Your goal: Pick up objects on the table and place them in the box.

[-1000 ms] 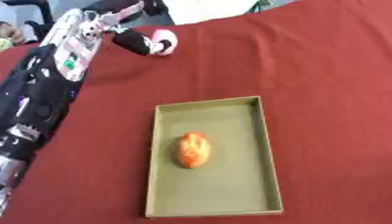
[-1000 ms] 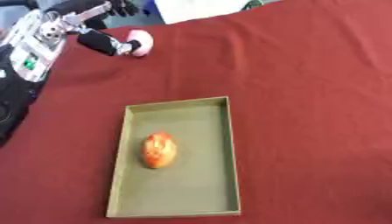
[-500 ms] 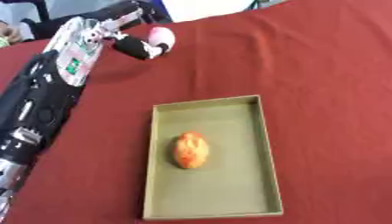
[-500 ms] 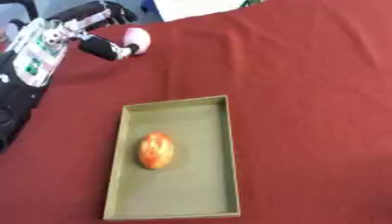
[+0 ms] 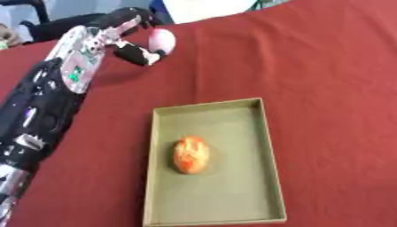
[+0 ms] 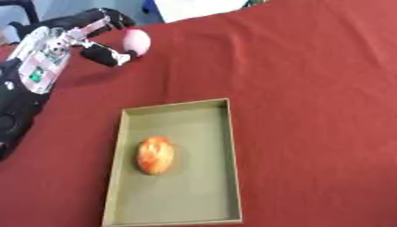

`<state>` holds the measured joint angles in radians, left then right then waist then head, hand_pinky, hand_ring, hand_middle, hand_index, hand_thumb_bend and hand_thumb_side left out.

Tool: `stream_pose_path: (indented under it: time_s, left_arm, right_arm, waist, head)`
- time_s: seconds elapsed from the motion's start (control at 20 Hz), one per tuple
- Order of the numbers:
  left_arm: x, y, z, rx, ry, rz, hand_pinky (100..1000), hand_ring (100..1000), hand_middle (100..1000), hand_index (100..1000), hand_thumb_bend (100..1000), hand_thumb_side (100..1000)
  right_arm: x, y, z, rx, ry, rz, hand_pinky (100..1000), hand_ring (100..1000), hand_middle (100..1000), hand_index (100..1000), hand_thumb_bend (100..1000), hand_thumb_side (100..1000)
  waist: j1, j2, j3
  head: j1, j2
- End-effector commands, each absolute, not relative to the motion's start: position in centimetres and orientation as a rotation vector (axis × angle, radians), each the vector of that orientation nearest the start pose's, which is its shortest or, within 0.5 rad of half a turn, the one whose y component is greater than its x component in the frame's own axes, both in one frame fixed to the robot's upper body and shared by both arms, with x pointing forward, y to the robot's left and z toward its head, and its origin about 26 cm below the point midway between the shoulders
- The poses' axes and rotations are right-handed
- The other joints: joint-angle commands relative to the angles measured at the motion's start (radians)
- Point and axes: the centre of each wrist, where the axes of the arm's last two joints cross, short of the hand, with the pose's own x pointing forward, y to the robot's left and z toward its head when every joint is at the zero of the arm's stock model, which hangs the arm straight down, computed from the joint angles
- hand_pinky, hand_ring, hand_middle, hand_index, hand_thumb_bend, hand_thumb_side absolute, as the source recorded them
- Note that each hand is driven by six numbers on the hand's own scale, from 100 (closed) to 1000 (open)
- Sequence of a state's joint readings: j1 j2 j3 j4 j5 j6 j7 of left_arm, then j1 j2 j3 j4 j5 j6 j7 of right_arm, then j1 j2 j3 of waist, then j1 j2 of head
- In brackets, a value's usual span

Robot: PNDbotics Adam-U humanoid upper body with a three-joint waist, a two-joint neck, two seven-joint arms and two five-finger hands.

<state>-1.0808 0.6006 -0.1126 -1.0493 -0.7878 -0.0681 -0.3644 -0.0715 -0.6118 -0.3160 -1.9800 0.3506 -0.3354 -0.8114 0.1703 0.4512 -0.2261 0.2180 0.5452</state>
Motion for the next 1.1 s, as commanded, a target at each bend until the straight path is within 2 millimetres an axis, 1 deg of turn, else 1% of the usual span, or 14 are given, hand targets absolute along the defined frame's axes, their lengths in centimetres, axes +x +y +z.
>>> stream_pose_path:
  time_s: [0.05,0.25,0.4,0.55,0.8,1.1]
  left_arm:
    - [45.8,32.2,33.4,1.202,-1.569,-1.226,826,842,795,881,308,276]
    - [45.8,32.4,33.2,1.235,-1.541,-1.222,821,843,791,877,311,260]
    - [45.9,32.5,33.0,1.239,-1.531,-1.219,810,828,772,862,279,245]
    - [45.9,32.6,32.9,1.232,-1.539,-1.21,802,816,760,852,271,240]
    - [45.9,32.9,32.8,1.24,-1.552,-1.177,803,814,765,862,263,238]
    - [45.7,33.6,33.0,1.311,-1.562,-1.141,795,812,766,859,266,217]
  right_arm:
    - [25.6,-38.9,22.0,1.51,2.951,0.142,657,851,570,752,214,804]
    - [25.6,-38.9,21.9,1.512,2.955,0.144,654,851,568,751,215,807]
    - [25.7,-38.8,22.2,1.51,2.958,0.146,652,852,561,750,215,809]
    - [25.9,-38.7,22.5,1.51,2.961,0.153,651,852,558,749,215,807]
    - [26.0,-38.6,22.8,1.505,2.967,0.164,648,852,554,747,215,808]
    - [26.0,-38.5,22.7,1.502,2.976,0.181,645,853,549,744,216,809]
  waist:
    - [-0.008,-0.017,-0.002]
    - [-0.007,-0.014,-0.006]
    - [-0.006,-0.012,-0.007]
    - [-0.004,-0.011,-0.01]
    - [0.002,-0.004,-0.027]
    - [0.011,0.006,-0.046]
  head:
    - [0.005,-0.014]
    - [0.008,-0.017]
    - [0.009,-0.017]
    - [0.011,-0.019]
    - [0.021,-0.031]
    - [0.03,-0.043]
